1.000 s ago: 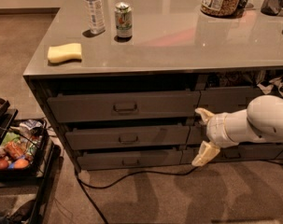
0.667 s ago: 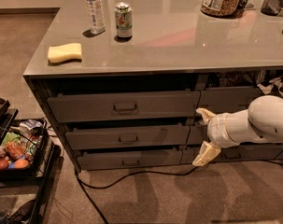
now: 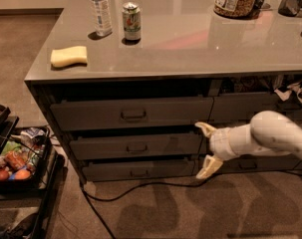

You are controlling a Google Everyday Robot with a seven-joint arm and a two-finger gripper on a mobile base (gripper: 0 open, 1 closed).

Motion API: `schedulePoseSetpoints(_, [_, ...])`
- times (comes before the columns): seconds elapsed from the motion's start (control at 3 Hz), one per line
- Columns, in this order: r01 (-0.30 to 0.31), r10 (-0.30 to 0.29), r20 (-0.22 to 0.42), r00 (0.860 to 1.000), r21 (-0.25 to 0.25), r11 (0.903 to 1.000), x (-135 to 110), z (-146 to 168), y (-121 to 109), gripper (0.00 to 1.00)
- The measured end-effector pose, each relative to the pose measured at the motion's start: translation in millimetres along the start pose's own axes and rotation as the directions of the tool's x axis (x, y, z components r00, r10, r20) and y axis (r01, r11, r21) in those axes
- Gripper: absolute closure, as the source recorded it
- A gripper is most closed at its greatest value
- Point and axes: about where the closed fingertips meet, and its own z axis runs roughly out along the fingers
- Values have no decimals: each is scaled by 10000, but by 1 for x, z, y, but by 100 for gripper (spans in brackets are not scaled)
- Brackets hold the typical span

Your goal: Open middle drawer

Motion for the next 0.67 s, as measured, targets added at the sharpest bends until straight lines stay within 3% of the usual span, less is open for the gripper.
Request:
schedulePoseSetpoints(0.33, [186,-177,599,9980,-134,9997,23,57,3,0])
schedulePoseSetpoints(0.67, [-96,49,906,9959,515,9986,37,103,-2,0])
